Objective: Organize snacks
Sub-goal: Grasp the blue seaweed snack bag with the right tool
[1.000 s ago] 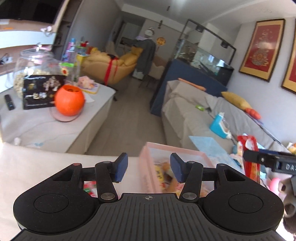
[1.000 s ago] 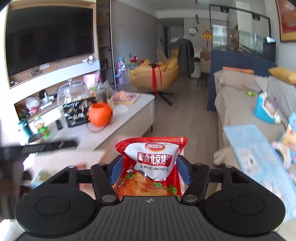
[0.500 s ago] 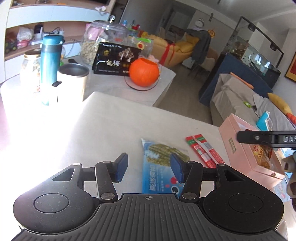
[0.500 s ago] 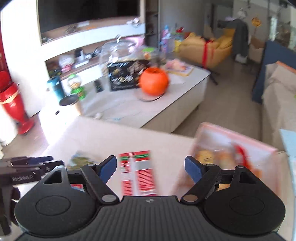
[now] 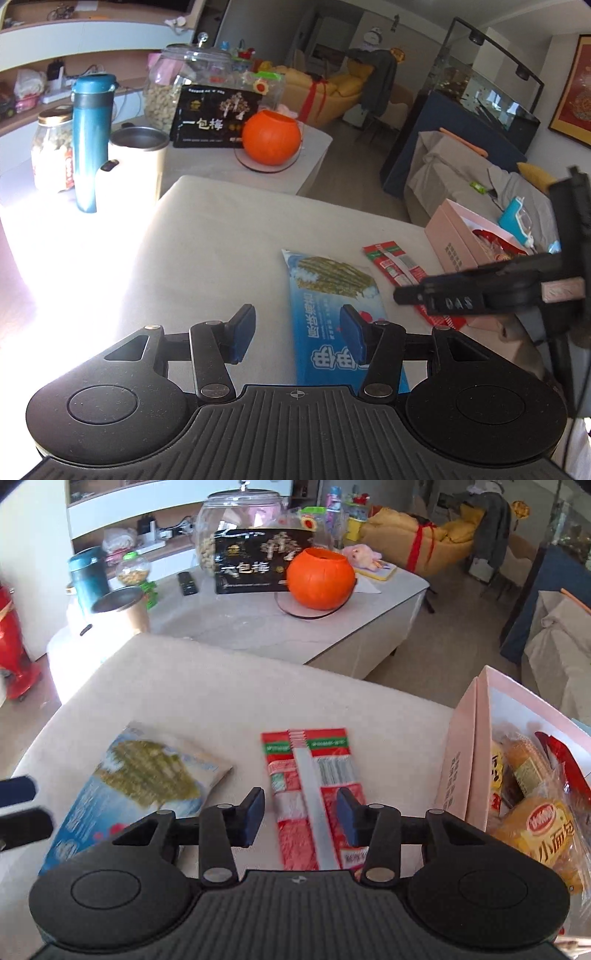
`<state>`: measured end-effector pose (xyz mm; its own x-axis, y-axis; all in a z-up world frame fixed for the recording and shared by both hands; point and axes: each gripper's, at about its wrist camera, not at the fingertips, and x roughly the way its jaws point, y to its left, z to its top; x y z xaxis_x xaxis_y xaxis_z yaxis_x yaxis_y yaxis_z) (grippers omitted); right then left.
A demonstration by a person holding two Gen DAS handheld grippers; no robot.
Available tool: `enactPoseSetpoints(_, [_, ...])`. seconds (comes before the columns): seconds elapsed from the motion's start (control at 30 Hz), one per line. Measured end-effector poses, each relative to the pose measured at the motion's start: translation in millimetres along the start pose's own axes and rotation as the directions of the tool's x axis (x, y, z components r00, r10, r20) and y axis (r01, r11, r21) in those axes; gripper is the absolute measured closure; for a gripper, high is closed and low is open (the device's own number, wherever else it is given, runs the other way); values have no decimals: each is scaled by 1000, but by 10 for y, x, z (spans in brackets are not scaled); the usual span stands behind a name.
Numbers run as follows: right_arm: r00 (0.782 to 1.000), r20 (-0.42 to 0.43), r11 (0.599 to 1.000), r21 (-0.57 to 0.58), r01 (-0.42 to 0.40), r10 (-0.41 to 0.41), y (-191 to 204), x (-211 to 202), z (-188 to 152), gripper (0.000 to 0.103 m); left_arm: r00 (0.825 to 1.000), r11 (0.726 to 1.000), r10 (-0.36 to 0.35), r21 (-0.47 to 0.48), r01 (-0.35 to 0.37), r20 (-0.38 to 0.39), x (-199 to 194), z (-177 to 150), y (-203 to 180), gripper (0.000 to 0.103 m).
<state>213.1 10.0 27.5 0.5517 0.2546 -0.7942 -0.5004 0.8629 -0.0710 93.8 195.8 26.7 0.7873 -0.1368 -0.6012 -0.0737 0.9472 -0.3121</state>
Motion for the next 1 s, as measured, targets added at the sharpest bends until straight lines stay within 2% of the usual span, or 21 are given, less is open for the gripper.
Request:
enactPoseSetpoints(0.03, [999,-12,999,-19,-47,47,32,-92,-82,71,1000,1000,0,0,0,-1,25,-1,-20,48])
enactPoseSetpoints(0.13, [984,-82,986,-33,-164,161,81,-305,-382,81,1000,1000,-5,16,5,0,92,-1,-121,48])
enactPoseSetpoints(0.3, [983,-50,984,-34,-177,175,-10,-645,-786,81,1000,994,23,107,-25,13,148,26,-422,48])
enactPoseSetpoints(0.4, [984,-13,984,3,-177,177,-154,-747,-844,81,1000,994,9,104,-11,18,136,57,-523,48])
enactPoseSetpoints(0.47, [986,19,984,57,-169,168,-272,-770,-815,80,998,995,42,91,-46,41,86,73,-520,48])
enactPoseSetpoints(0.57, [980,47,969,146,-198,193,-363,-745,-707,57,991,991,114,57,-118,71,-20,82,-421,48])
enactPoseSetpoints(0.6, [978,58,964,166,-208,201,-351,-737,-670,44,987,988,143,43,-147,72,-58,88,-365,48])
enactPoseSetpoints(0.63, [975,71,958,181,-221,212,-305,-718,-620,39,981,982,181,31,-184,76,-104,101,-291,48])
enactPoseSetpoints(0.73, [966,70,948,185,-260,251,-50,-606,-444,38,957,962,272,9,-274,100,-242,148,-108,48])
enactPoseSetpoints(0.8, [964,47,942,202,-268,263,150,-464,-298,37,949,955,297,-18,-297,107,-341,169,21,48])
enactPoseSetpoints(0.87, [970,31,944,226,-240,239,335,-288,-148,37,945,952,307,-40,-304,114,-419,172,116,48])
enactPoseSetpoints(0.97, [987,-4,955,250,-156,162,609,-34,35,36,944,950,310,-58,-306,108,-470,155,212,48])
enactPoseSetpoints(1.0, [986,-20,958,241,-156,165,688,38,75,34,945,950,311,-61,-306,104,-474,148,236,48])
